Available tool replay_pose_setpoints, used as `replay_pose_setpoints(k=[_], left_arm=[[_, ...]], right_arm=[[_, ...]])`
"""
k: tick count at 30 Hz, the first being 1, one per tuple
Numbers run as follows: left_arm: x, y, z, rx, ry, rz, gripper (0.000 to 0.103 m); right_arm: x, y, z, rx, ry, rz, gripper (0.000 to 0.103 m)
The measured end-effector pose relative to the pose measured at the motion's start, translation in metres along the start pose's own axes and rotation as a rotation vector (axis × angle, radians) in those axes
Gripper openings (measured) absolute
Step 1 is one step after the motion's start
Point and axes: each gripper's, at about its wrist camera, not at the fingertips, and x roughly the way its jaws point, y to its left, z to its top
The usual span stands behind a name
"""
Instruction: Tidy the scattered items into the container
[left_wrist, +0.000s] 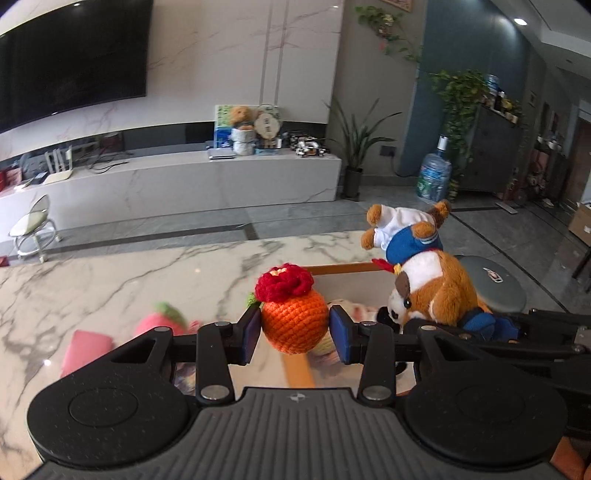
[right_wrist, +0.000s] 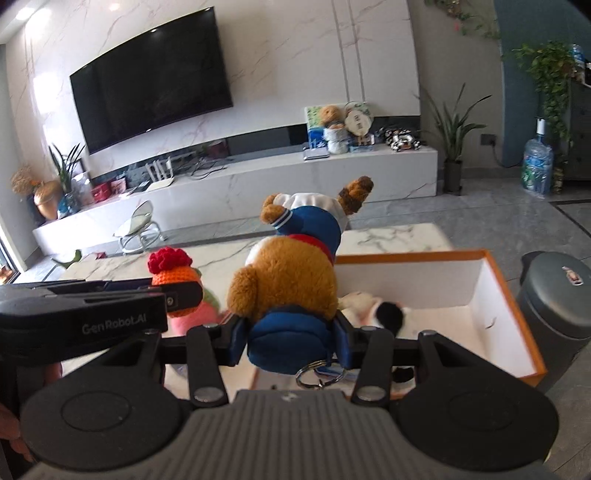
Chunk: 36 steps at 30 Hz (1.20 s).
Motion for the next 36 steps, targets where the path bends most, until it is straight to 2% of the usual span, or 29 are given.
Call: replay_pose_setpoints(k=[5, 9, 18, 29, 36], left_arm=[[0.026, -0.029, 0.005, 0.047, 0.035, -0.059, 0.047], [0.051, -0.047, 0.001, 0.079, 0.100, -0.087, 0.047], [0.110, -0.075, -0.021, 0.136, 0.244, -0.114, 0.047], [0.154, -0.078, -0.040, 0.159, 0.393, -0.072, 0.047], [0.166, -0.075, -0.048, 0.167, 0.458, -0.030, 0.047]], right_arm=[[0.003, -0.035, 0.009, 0.018, -0.023, -0.053, 0.049], [0.015, -0.061, 0.011, 0.031, -0.017, -0.094, 0.049], [0.067, -0.111, -0.004, 0.004, 0.100, -0.181, 0.049], [0.124, -0.143, -0.022, -0.042, 0.283, -0.158, 0.049], [0.140, -0.139, -0.013, -0.092, 0.325, -0.187, 0.050]])
